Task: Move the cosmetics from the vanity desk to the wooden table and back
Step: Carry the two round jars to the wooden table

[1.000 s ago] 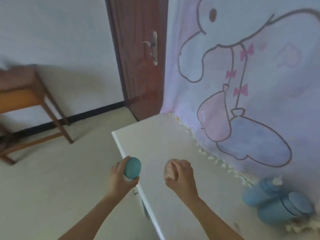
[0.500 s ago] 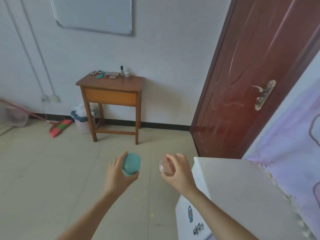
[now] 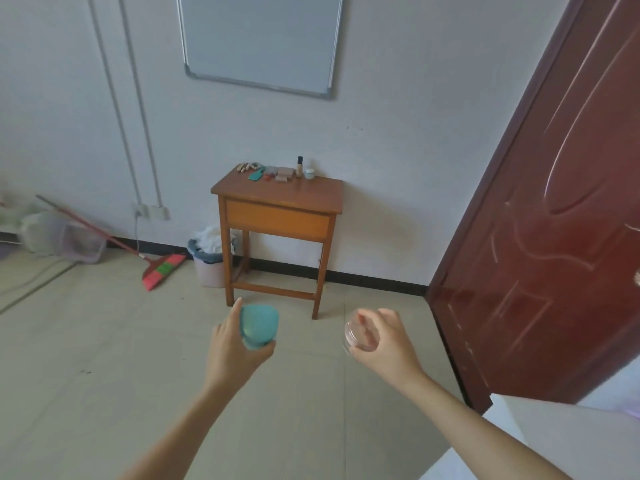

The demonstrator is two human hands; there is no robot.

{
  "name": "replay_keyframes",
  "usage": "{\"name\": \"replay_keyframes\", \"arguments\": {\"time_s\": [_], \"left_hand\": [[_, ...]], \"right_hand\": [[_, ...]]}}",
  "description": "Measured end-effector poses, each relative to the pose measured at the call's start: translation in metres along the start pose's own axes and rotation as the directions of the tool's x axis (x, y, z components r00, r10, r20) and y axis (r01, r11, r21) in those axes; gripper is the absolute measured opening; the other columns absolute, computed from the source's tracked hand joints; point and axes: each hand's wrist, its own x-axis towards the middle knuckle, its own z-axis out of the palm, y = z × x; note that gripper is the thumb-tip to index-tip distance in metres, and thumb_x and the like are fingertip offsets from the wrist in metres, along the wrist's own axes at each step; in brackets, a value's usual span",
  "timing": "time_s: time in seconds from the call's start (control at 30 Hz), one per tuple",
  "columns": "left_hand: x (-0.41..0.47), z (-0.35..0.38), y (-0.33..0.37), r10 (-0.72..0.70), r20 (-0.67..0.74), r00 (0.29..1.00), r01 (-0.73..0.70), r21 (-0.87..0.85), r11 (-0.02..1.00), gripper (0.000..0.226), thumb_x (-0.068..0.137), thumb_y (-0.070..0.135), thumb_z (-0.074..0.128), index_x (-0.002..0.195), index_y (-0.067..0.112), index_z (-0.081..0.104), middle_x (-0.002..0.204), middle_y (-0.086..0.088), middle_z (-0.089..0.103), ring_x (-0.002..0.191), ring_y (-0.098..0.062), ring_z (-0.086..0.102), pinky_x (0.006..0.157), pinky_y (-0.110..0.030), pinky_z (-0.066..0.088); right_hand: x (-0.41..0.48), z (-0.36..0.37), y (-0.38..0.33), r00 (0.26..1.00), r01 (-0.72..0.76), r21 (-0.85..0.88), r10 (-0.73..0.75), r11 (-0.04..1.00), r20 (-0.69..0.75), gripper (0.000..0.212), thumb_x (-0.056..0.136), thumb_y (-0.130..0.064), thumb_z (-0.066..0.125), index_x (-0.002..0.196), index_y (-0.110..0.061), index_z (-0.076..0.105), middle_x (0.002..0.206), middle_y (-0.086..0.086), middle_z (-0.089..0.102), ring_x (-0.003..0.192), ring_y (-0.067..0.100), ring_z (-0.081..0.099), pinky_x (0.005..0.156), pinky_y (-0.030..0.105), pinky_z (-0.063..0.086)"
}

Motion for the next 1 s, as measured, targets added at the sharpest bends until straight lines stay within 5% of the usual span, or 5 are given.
{"name": "replay_keyframes", "arguments": {"time_s": [0.6, 0.77, 1.0], "left_hand": [[0.262, 0.066, -0.002, 0.000, -0.091, 0.996, -0.009, -0.096, 0.995, 0.088, 0.063, 0.015, 0.082, 0.137, 0.017, 0.034, 0.120, 0.005, 0.047, 0.111, -0.015, 0.045, 0.093, -0.034, 0.045], [0.305, 0.082, -0.027, -0.103, -0.094, 0.990, 0.094, -0.094, 0.991, 0.082, 0.064, 0.010, 0.081, 0.128, 0.027, 0.034, 0.112, 0.008, 0.045, 0.108, -0.019, 0.047, 0.089, -0.033, 0.044], [0.396, 0.099, -0.065, -0.176, -0.062, 0.982, 0.171, -0.077, 0.982, 0.086, 0.063, 0.013, 0.081, 0.135, 0.016, 0.035, 0.115, 0.001, 0.047, 0.109, -0.022, 0.048, 0.092, -0.044, 0.047]], "right_hand": [[0.309, 0.029, 0.048, 0.988, 0.147, 0.130, -0.150, 0.981, 0.018, 0.047, 0.074, -0.028, 0.075, 0.114, -0.029, 0.050, 0.102, -0.021, 0.031, 0.102, 0.003, 0.042, 0.072, -0.006, 0.032], [0.372, 0.057, 0.058, 0.974, 0.185, 0.173, -0.204, 0.967, 0.099, 0.041, 0.074, -0.029, 0.074, 0.107, -0.033, 0.050, 0.103, -0.024, 0.032, 0.102, 0.000, 0.041, 0.074, -0.003, 0.034], [0.460, 0.090, 0.070, 0.962, 0.217, 0.136, -0.236, 0.967, 0.136, 0.046, 0.072, -0.028, 0.074, 0.113, -0.033, 0.051, 0.104, -0.020, 0.032, 0.105, 0.006, 0.042, 0.079, 0.005, 0.037]]}}
